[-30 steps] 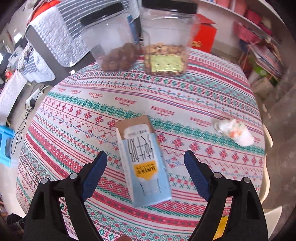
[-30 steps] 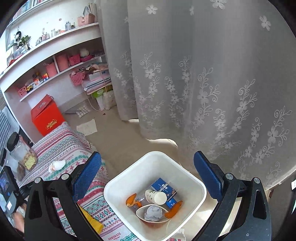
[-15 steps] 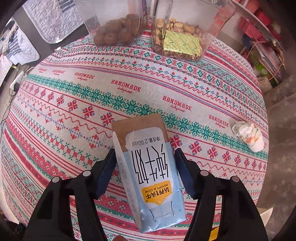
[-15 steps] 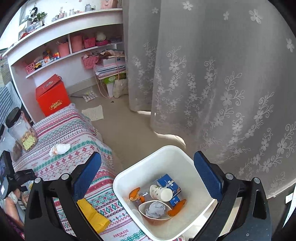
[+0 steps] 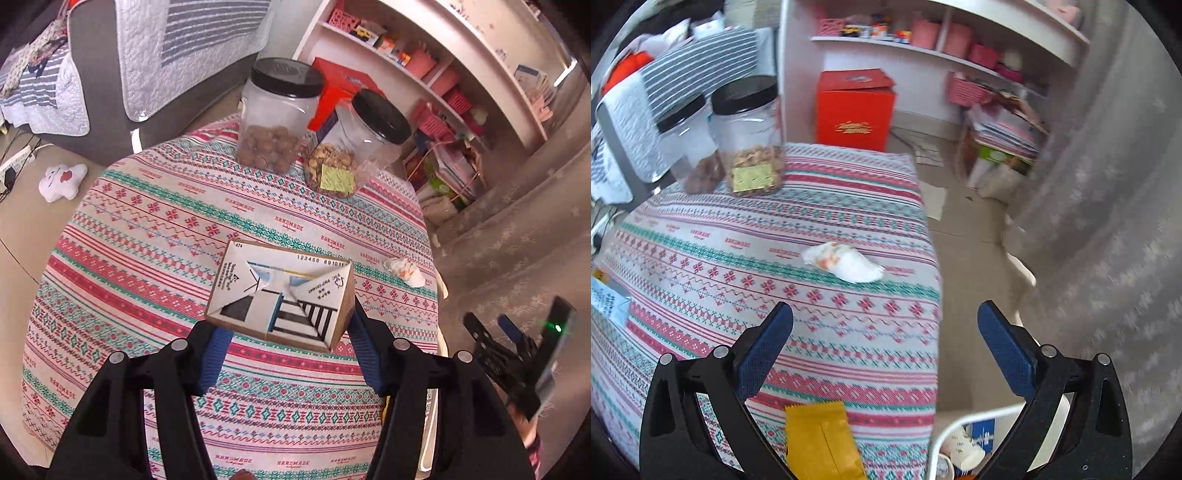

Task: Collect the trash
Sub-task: 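Grasp the blue-white milk carton with the left tool while the right tool grasps the white wrapper, then carry the carton and wrapper to the white bin and release them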

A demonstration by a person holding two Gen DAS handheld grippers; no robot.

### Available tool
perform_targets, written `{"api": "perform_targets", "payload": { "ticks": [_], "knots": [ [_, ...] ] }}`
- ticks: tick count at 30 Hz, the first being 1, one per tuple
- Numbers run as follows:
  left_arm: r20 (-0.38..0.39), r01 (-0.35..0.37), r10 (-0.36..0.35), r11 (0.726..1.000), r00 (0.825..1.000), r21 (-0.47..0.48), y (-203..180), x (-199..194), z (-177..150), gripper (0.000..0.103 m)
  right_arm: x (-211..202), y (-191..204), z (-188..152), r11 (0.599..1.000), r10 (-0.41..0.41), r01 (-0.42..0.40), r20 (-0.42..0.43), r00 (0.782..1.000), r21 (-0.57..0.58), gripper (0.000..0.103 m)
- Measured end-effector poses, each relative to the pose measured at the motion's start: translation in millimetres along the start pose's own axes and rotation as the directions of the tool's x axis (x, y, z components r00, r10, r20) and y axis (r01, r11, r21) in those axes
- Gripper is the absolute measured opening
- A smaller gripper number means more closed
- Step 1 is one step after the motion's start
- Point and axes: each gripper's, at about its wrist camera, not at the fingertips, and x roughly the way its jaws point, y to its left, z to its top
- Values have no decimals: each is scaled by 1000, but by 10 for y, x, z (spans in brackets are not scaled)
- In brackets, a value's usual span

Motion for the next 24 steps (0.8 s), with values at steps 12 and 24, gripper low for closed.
{"api": "perform_targets", "payload": {
  "ticks": [12, 24],
  "knots": [
    [29, -70, 67, 989, 997, 131, 415, -132, 48, 58, 1131, 419, 360, 959, 53, -107, -206, 977, -262, 85],
    [28, -96, 93, 988, 995, 122, 556, -121, 55, 58, 1274, 430, 332, 972, 132, -176, -256, 958, -158, 38]
  ]
}}
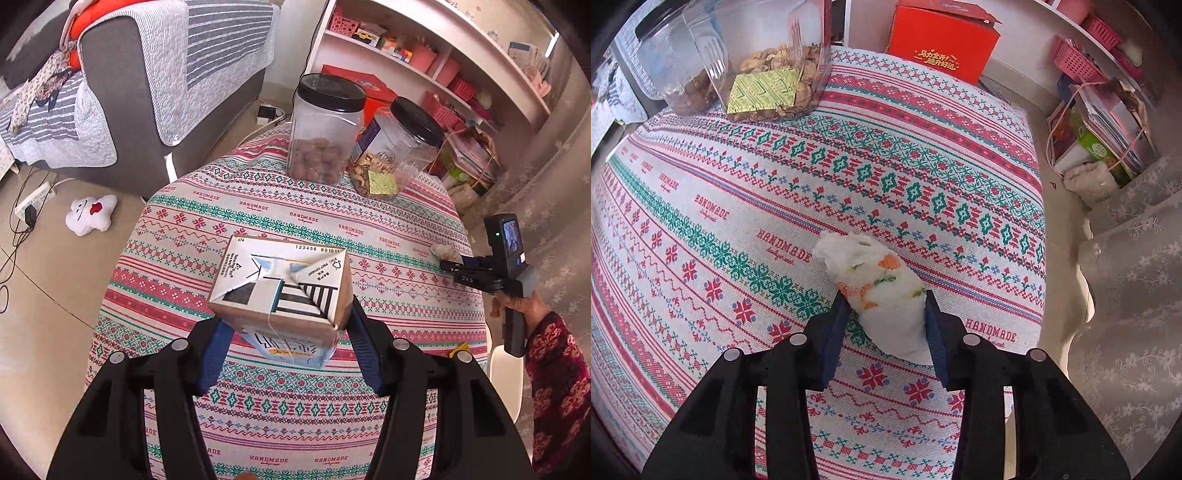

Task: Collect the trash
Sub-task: 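Carry the carton and wrapper to the white bin and release them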

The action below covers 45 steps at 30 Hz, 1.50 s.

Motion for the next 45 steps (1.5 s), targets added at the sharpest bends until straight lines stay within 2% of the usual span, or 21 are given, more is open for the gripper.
{"api": "perform_targets", "payload": {
  "ticks": [4, 7, 11, 15, 22, 27, 32, 36, 38, 45],
  "knots": [
    [12, -10, 10, 1000, 1000, -22, 22, 17, 22, 58, -268, 62, 9, 996, 10, -18, 93, 996, 86, 37],
    [36, -11, 12, 999, 999, -43, 36, -16, 50, 58, -613, 164, 22, 988, 11, -40, 195, 981, 147, 37],
    [77, 5, 0, 998, 997, -69, 47, -116, 90, 58, -1118, 307, -13, 978, -9, -57, 315, 949, 200, 37],
    [132, 20, -8, 996, 991, -87, 35, -260, 116, 58, -1575, 472, -88, 970, -62, -40, 399, 915, 241, 38],
    [228, 35, -17, 997, 973, -74, -98, -523, 136, 58, -2129, 729, -442, 945, -181, 16, 483, 857, 325, 38],
    [283, 28, -16, 999, 959, -38, -249, -673, 101, 58, -2388, 792, -762, 908, -295, 74, 505, 811, 412, 38],
    [320, 20, -15, 1000, 947, -12, -363, -764, 53, 58, -2576, 672, -1096, 854, -394, 102, 505, 768, 510, 38],
    [335, 20, -24, 1000, 942, 13, -479, -799, 15, 58, -2623, 516, -1366, 803, -470, 140, 471, 746, 579, 38],
    [340, 20, -28, 999, 940, 28, -544, -802, -8, 58, -2603, 374, -1572, 747, -544, 191, 421, 726, 637, 38],
    [334, 26, -54, 996, 941, 86, -880, -738, -101, 58, -2494, -141, -2079, 600, -645, 276, 249, 723, 751, 38]
  ]
}}
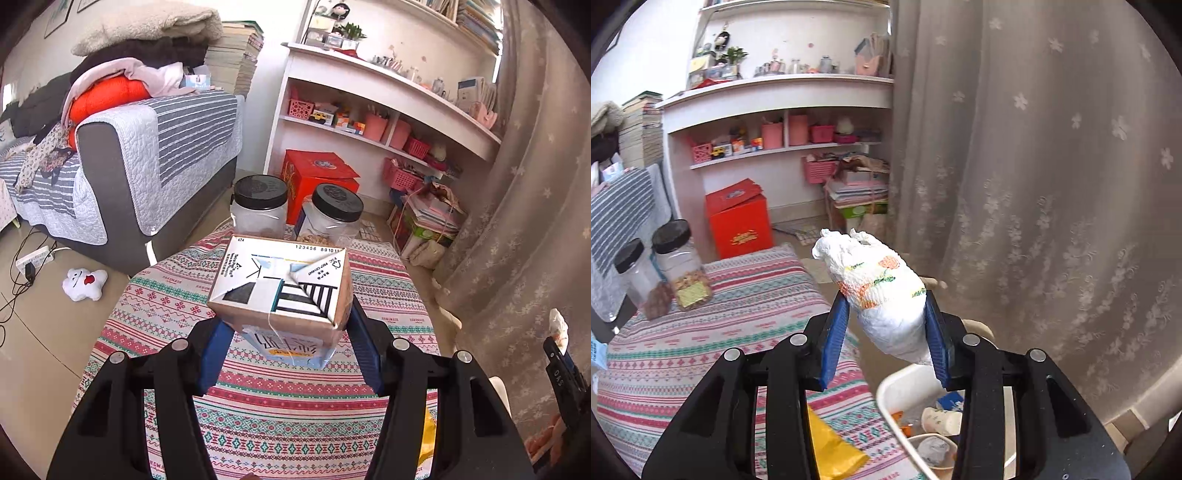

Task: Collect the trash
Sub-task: 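Carry the carton and wrapper to the white bin and release them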

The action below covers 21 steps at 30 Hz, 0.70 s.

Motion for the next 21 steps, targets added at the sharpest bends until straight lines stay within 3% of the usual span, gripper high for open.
{"api": "perform_targets", "payload": {
  "ticks": [10, 12, 15, 17, 21],
  "knots": [
    [-11, 59, -58, 993, 998, 101, -674, 76, -198, 58, 194, -677, -106, 990, -127, 132, -81, 989, 58, 41],
    [-17, 75, -73, 989, 997, 126, -815, 82, -252, 58, 183, -772, -117, 987, -140, 146, -85, 987, 71, 48],
    [-41, 113, -108, 982, 993, 152, -1011, 82, -313, 58, 127, -923, -102, 980, -155, 163, -77, 985, 114, 71],
    [-55, 146, -138, 975, 989, 167, -1146, 58, -347, 58, 53, -1038, -88, 967, -194, 200, -51, 980, 157, 92],
    [-65, 188, -178, 958, 982, 218, -1449, -12, -439, 58, -21, -1273, -64, 949, -220, 223, -37, 975, 221, 96]
  ]
}}
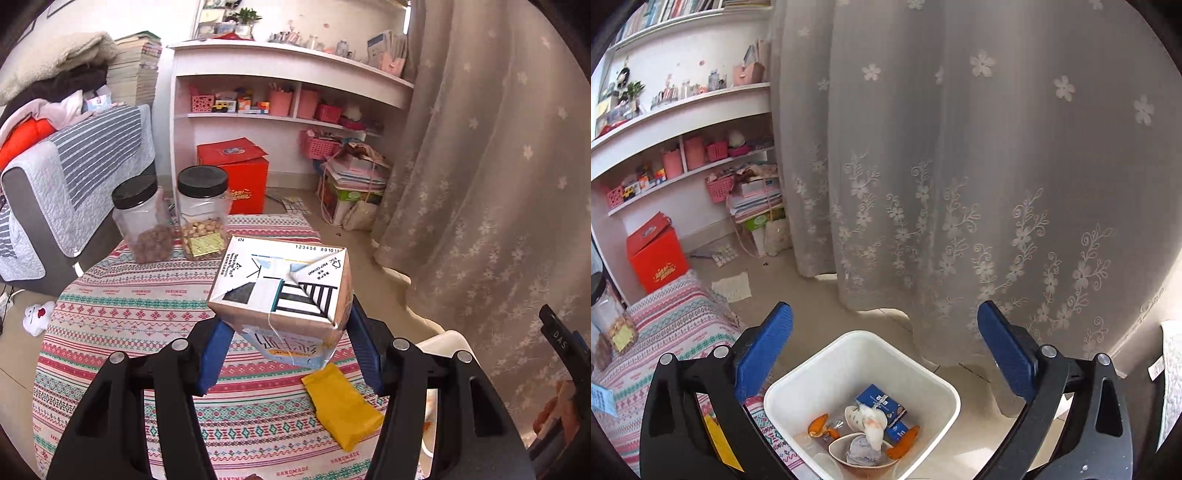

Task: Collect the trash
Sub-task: 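Carry the carton and wrapper to the white bin and release them, then grasp the yellow snack packet with the left tool and lift it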

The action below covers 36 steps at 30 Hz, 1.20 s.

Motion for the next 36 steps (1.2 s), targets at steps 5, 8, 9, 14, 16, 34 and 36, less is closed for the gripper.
{"api": "perform_targets", "payload": {
  "ticks": [5, 8, 9, 14, 16, 34, 36],
  "knots": [
    [-41, 53, -51, 998, 998, 33, -409, 114, -96, 58, 45, -251, 84, 997, 21, -20, -14, 1000, 75, 96],
    [-89, 87, -83, 996, 993, 38, -681, 249, -149, 58, 77, -444, 165, 992, 19, -18, -7, 1000, 129, 96],
    [-98, 96, -91, 994, 991, 46, -785, 285, -159, 58, 89, -512, 185, 989, 17, -16, -7, 1000, 145, 96],
    [-123, 140, -131, 988, 984, 70, -1223, 381, -171, 58, 164, -781, 249, 981, 9, -6, -16, 1000, 196, 96],
    [-136, 159, -147, 984, 980, 76, -1396, 427, -169, 58, 185, -858, 260, 976, 5, 0, -20, 1000, 216, 96],
    [-319, 317, -278, 945, 906, 78, -2258, 953, -502, 77, 278, -1071, 275, 951, 4, 12, -49, 999, 310, 96],
    [-332, 290, -247, 953, 910, 86, -2188, 990, -517, 79, 303, -1030, 266, 952, 20, 0, -64, 998, 305, 96]
  ]
}}
